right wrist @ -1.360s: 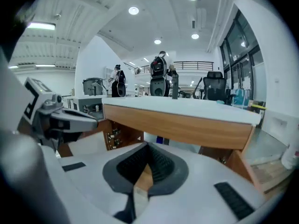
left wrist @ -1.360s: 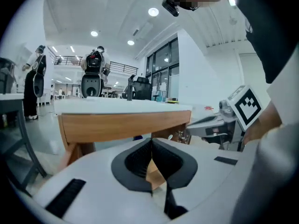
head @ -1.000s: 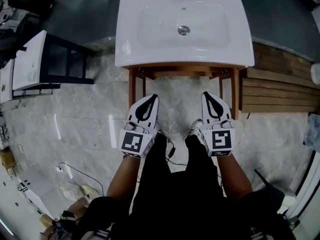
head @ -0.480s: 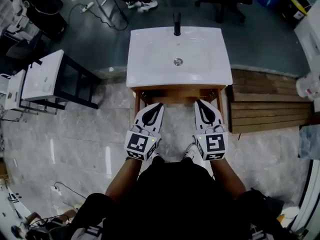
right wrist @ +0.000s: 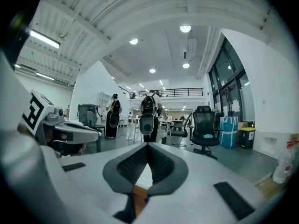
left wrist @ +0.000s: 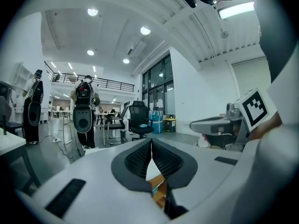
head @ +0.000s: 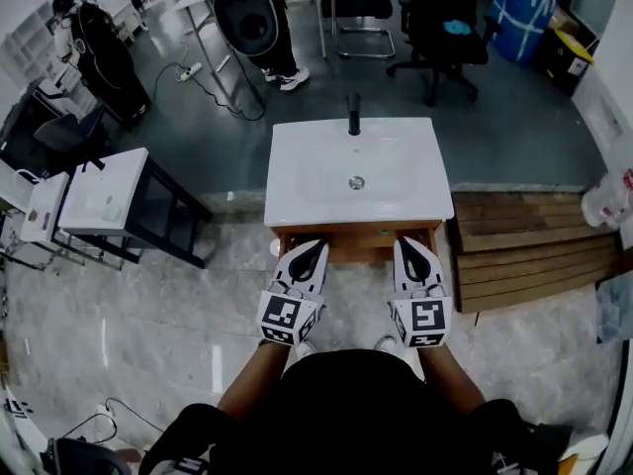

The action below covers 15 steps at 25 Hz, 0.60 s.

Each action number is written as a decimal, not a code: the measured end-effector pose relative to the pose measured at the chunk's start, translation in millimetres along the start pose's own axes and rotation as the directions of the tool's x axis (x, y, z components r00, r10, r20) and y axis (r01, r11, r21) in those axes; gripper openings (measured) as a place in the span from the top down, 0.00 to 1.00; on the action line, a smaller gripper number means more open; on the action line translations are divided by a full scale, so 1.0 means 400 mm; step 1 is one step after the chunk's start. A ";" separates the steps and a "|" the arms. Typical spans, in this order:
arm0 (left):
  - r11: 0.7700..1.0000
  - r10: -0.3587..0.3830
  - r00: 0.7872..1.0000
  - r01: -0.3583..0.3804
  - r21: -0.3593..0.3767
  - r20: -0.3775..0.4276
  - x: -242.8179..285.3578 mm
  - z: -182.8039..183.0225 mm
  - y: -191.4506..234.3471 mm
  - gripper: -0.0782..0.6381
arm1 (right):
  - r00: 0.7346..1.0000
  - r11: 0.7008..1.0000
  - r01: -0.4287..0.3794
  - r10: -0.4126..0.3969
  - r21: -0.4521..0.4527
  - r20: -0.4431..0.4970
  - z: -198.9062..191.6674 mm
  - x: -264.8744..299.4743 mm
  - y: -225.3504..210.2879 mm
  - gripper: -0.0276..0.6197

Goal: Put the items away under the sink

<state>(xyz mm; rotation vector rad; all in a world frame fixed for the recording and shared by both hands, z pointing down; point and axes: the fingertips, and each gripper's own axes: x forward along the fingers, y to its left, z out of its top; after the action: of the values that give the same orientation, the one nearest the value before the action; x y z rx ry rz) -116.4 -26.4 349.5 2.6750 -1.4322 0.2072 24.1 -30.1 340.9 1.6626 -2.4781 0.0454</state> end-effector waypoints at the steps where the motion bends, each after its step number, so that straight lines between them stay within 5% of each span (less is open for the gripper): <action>1: 1.000 0.000 1.000 0.000 0.001 0.001 -0.001 0.001 -0.002 0.86 | 1.000 1.000 0.007 -0.007 -0.005 0.005 0.005 -0.002 -0.005 0.93; 15: 1.000 0.017 1.000 -0.017 0.000 0.006 -0.002 0.001 0.005 0.86 | 0.999 0.999 0.005 -0.004 -0.044 0.032 0.027 0.010 -0.016 0.93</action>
<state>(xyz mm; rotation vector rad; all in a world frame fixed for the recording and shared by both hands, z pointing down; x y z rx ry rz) -118.6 -27.0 349.2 2.6664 -1.4578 0.2001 27.3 -37.3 330.3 1.6642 -2.4795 -0.0358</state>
